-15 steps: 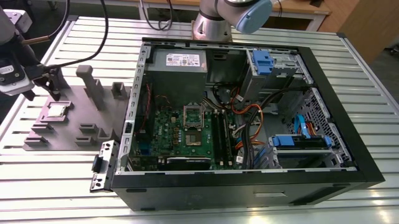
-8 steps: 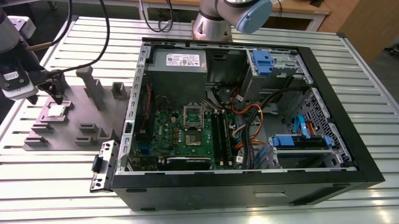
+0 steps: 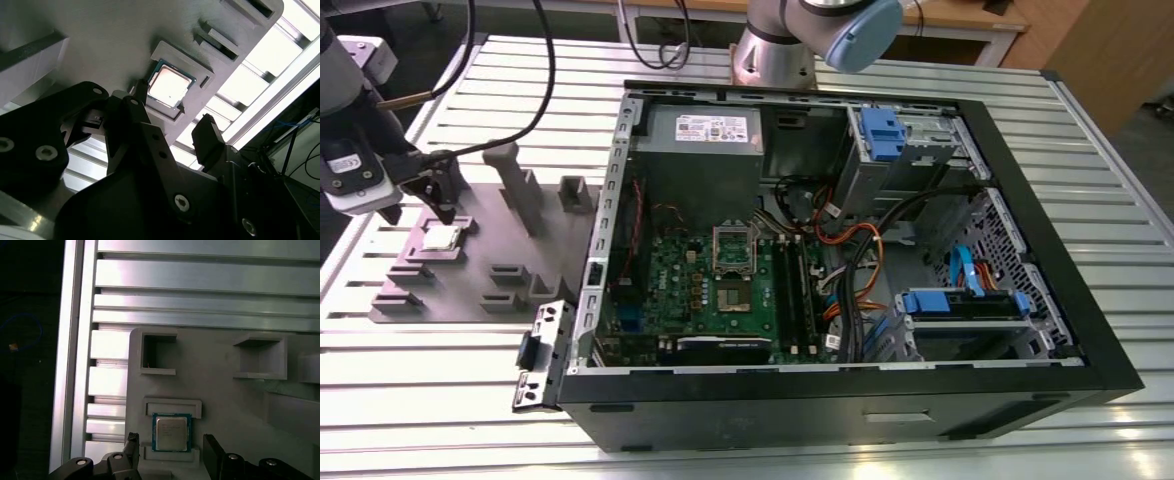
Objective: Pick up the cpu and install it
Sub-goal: 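Pick up the cpu and move it towards the insertion slot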
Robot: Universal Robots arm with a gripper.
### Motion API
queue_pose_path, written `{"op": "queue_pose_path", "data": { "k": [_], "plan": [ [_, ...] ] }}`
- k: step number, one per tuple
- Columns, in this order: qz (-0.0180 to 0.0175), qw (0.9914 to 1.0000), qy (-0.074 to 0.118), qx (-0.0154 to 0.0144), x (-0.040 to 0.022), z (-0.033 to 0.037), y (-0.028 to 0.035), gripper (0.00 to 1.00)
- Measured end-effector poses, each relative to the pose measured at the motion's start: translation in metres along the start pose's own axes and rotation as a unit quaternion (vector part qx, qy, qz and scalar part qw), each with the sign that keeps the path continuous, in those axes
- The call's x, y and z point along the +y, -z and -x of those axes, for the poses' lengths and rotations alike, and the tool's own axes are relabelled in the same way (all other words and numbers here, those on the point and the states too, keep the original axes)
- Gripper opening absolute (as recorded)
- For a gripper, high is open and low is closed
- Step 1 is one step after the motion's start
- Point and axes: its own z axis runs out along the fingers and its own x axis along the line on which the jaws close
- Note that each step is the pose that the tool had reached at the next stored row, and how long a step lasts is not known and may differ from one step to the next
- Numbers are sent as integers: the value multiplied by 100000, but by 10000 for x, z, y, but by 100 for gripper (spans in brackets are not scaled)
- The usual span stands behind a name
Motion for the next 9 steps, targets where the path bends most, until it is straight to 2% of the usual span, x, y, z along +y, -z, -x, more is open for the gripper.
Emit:
{"op": "queue_pose_path", "data": {
  "k": [5, 9],
  "plan": [
    [10, 100000, 1, -18, 0, 1, -7, 62],
    [3, 100000, 5, -6, -8, 6, -53, 62]
  ]
}}
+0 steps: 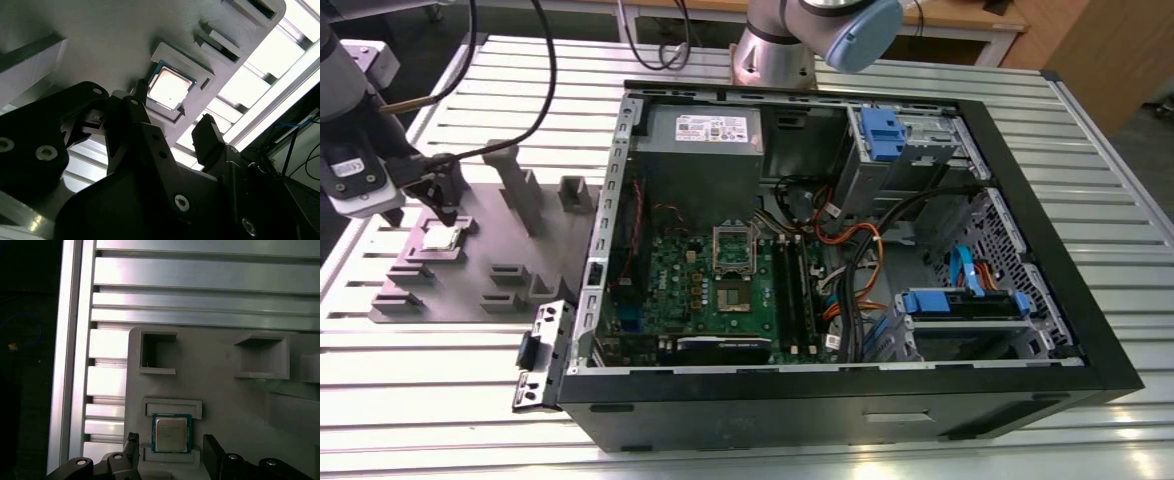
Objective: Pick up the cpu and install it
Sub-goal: 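Pick up the cpu and move it towards the insertion slot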
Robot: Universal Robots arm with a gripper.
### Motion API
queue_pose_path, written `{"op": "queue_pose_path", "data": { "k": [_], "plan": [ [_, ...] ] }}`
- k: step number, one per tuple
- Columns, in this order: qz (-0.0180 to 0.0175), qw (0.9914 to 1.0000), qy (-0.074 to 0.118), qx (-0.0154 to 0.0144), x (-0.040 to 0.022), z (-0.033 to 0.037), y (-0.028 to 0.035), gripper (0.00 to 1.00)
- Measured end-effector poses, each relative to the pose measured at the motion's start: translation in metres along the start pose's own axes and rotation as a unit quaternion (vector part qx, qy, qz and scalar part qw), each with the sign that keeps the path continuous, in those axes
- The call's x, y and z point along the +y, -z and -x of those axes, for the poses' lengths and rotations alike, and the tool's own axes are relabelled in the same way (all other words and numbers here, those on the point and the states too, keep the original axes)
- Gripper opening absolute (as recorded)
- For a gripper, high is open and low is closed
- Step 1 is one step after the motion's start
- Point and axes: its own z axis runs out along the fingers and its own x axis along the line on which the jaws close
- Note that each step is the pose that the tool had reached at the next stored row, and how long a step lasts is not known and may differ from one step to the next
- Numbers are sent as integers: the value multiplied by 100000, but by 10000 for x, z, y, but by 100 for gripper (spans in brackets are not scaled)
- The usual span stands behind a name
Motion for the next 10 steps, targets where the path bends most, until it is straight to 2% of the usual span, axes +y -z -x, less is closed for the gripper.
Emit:
{"op": "queue_pose_path", "data": {
  "k": [10],
  "plan": [
    [24, 100000, 131, 7, -16, 27, -156, 62]
  ]
}}
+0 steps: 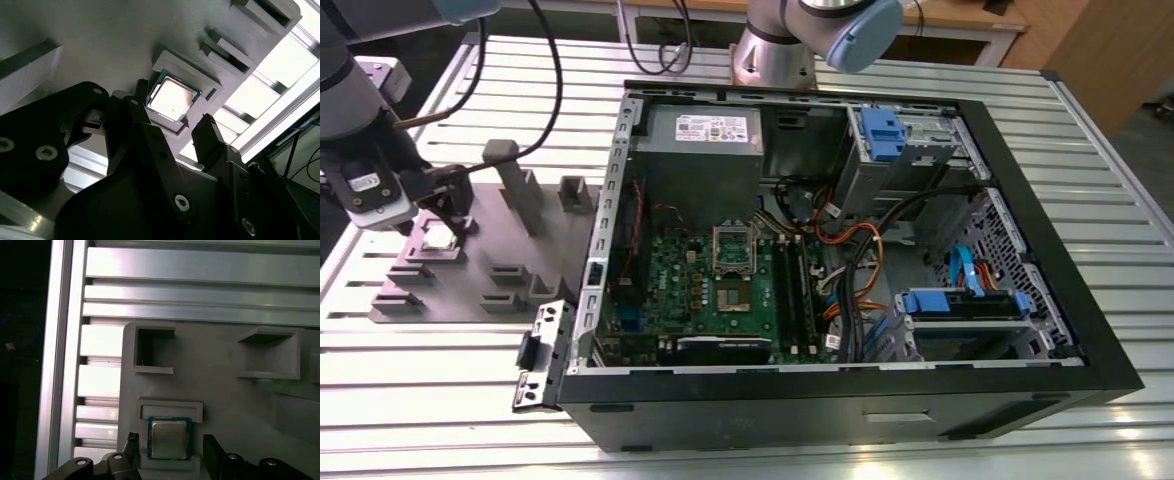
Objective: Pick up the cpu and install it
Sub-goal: 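Pick up the cpu and move it towards the insertion slot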
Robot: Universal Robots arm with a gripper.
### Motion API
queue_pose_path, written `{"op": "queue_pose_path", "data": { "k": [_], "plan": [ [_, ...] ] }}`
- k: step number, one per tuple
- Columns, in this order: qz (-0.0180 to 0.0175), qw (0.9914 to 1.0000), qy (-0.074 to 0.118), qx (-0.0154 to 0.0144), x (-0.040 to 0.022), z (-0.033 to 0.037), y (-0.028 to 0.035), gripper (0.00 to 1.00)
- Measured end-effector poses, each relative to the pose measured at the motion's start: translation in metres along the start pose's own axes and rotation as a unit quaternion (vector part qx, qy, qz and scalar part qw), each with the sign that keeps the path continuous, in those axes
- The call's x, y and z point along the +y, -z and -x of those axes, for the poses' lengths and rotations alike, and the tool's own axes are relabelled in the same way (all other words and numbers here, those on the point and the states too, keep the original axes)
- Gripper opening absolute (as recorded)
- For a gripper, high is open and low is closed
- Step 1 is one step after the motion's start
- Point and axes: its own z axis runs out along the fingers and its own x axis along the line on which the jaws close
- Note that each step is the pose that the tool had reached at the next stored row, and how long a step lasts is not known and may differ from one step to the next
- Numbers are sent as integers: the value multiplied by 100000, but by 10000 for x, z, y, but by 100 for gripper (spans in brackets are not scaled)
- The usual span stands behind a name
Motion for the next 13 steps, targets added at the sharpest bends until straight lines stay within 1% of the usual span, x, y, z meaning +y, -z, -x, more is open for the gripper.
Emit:
{"op": "queue_pose_path", "data": {
  "k": [13],
  "plan": [
    [4, 100000, 14, 2, -1, 1, -11, 62]
  ]
}}
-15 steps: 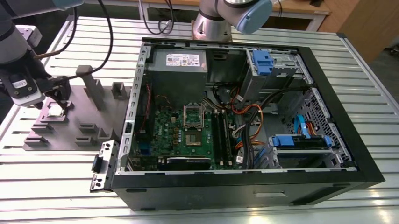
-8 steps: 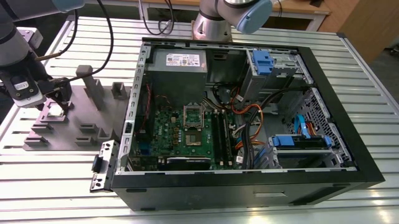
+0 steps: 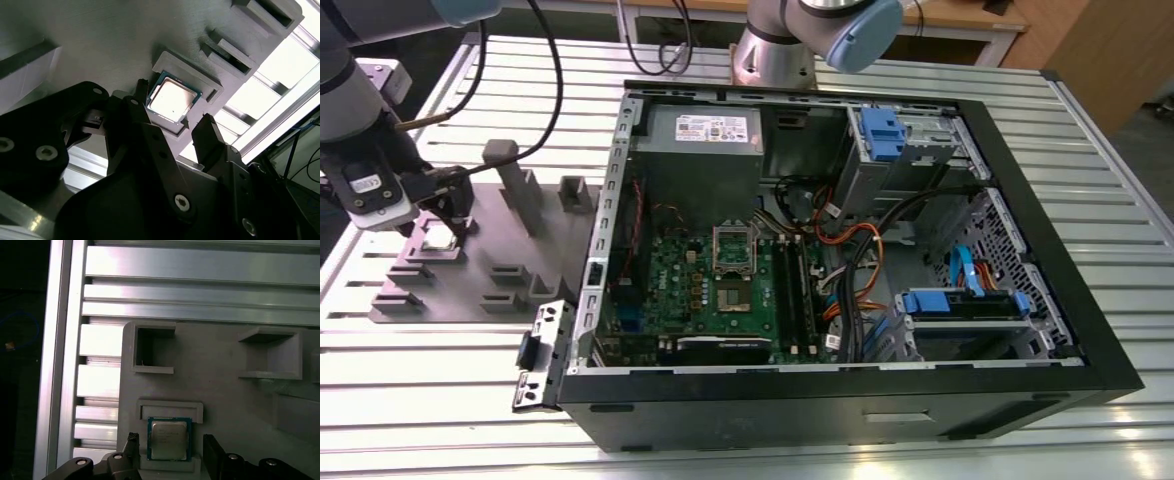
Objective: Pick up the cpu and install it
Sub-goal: 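Pick up the cpu and move it towards the insertion slot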
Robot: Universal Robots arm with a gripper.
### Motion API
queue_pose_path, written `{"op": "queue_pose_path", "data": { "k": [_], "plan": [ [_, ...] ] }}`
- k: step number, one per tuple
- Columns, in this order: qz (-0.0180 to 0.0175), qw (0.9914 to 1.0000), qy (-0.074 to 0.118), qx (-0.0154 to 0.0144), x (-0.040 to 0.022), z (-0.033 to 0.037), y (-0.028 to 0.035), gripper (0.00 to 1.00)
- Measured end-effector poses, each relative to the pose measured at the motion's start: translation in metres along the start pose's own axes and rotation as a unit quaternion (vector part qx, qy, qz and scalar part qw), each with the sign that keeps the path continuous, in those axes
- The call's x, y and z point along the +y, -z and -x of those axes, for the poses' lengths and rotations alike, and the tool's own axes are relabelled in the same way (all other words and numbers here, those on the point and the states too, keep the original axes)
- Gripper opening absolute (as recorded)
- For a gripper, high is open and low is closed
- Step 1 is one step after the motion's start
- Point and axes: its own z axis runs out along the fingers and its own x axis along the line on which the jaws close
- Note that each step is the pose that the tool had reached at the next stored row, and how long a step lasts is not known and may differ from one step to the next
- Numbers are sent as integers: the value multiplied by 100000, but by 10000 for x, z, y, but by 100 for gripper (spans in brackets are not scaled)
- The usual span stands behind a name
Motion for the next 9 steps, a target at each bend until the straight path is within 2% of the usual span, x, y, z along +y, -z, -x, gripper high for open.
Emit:
{"op": "queue_pose_path", "data": {
  "k": [5, 9],
  "plan": [
    [-40, 99998, 564, 30, -2, 1, -25, 62],
    [-52, 99990, 1427, 82, -4, 4, -76, 62]
  ]
}}
